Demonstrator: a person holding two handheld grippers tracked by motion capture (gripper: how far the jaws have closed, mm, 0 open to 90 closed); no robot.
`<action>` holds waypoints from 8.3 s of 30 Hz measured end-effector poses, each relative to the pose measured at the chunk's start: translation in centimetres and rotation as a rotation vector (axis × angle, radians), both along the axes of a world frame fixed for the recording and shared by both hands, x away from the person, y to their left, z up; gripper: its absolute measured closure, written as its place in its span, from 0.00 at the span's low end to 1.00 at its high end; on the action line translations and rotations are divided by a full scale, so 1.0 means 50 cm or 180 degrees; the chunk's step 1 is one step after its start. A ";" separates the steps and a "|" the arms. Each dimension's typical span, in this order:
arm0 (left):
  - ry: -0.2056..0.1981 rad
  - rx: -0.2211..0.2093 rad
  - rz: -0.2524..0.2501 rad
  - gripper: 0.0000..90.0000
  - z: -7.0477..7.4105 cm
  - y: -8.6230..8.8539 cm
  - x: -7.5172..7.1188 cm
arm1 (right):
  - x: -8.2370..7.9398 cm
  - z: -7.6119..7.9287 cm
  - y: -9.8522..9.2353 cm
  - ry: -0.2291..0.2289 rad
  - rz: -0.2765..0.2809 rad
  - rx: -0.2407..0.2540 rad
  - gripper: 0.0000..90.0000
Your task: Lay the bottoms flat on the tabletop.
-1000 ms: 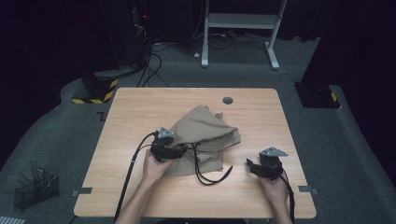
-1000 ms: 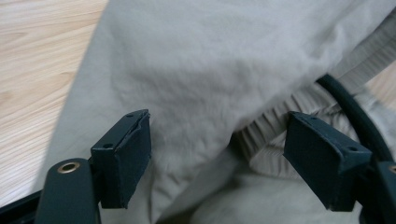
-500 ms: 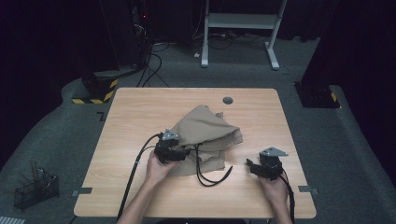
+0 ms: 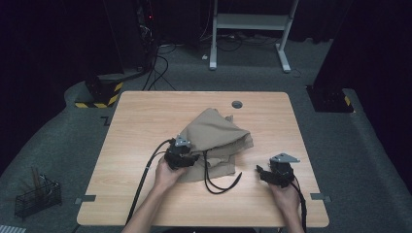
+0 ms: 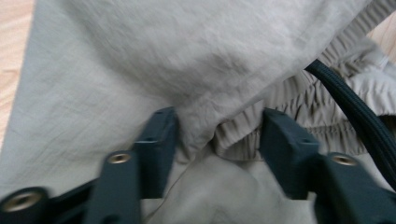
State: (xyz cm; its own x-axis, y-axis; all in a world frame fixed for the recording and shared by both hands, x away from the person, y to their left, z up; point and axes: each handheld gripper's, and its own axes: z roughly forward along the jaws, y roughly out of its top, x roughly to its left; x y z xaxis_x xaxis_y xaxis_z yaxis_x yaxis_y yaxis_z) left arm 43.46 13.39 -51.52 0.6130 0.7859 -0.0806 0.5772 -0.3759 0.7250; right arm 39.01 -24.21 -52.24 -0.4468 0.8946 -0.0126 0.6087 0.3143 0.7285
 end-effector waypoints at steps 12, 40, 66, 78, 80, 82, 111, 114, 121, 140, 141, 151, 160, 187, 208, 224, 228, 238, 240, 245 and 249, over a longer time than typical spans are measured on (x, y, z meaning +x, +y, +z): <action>0.0077 0.0030 -0.0062 0.93 0.000 -0.011 -0.004 | 0.000 0.000 0.000 0.0000 0.0001 0.0000 0.40; 0.0000 -0.0299 -0.0535 0.37 0.096 -0.054 -0.094 | -0.001 0.000 0.000 0.0004 0.0015 0.0003 0.39; -0.0286 -0.0152 -0.0471 0.99 0.160 -0.178 0.007 | -0.001 0.000 0.000 0.0000 0.0018 -0.0004 0.39; -0.0269 -0.0319 0.0366 0.99 0.166 -0.020 0.041 | -0.001 0.000 0.000 0.0000 0.0018 -0.0003 0.39; -0.0244 -0.0308 0.0535 0.99 0.160 0.016 0.045 | -0.001 0.000 0.000 -0.0001 0.0018 -0.0004 0.39; -0.0190 -0.0295 0.0689 0.99 0.149 0.048 0.049 | -0.001 0.000 0.000 0.0000 0.0018 -0.0003 0.39; -0.0164 -0.0197 0.0812 0.41 0.103 0.200 -0.086 | -0.001 0.000 0.001 -0.0007 0.0066 0.0003 0.43; -0.0209 -0.0297 0.0665 0.38 0.110 0.193 -0.116 | -0.004 0.001 0.004 -0.0029 0.0154 -0.0010 0.49; -0.0313 -0.0293 0.0369 0.32 0.107 0.155 -0.166 | -0.037 0.040 0.047 -0.0254 0.0673 0.0152 0.49; 0.0007 0.0276 0.0499 0.25 0.001 0.101 -0.149 | -0.067 0.030 0.172 -0.0637 0.1714 -0.0767 0.48; 0.0034 0.0329 0.0544 0.25 -0.004 0.099 -0.145 | -0.067 0.031 0.176 -0.0642 0.1754 -0.0812 0.51; 0.0011 0.0183 0.0591 0.29 -0.010 0.101 -0.137 | -0.064 0.019 0.196 -0.0709 0.1957 -0.0963 0.49; -0.0038 0.0198 0.0580 0.30 -0.012 0.092 -0.137 | -0.069 0.015 0.223 -0.0853 0.2209 -0.1138 0.57; -0.0148 0.0190 0.0495 0.32 -0.019 0.093 -0.141 | 0.051 0.128 0.141 -0.0492 0.1688 0.0290 0.95; -0.0140 0.0168 0.0523 0.35 -0.013 0.103 -0.140 | 0.318 0.036 0.079 0.0318 -0.0132 0.0344 0.92; -0.0473 0.0089 0.0537 0.36 0.055 0.082 -0.086 | 0.176 0.060 0.054 0.0085 0.0282 0.0358 0.61; -0.0503 -0.0017 0.0546 0.42 0.082 0.079 -0.062 | 0.124 0.060 0.087 -0.0017 0.0592 0.0293 0.64; -0.0417 -0.0263 0.0961 0.54 0.124 0.096 0.055 | 0.086 0.018 0.172 -0.0012 0.1032 0.0052 0.68; -0.0371 -0.0196 0.1057 0.53 0.121 0.097 0.089 | 0.084 0.009 0.175 0.0010 0.1027 0.0040 0.69; -0.0183 0.0114 0.1451 0.47 0.099 0.092 0.163 | 0.073 0.004 0.174 0.0006 0.1025 0.0042 0.71; 0.0284 0.0238 0.1619 0.37 0.066 0.093 0.211 | 0.065 0.004 0.175 -0.0042 0.1043 -0.0034 0.71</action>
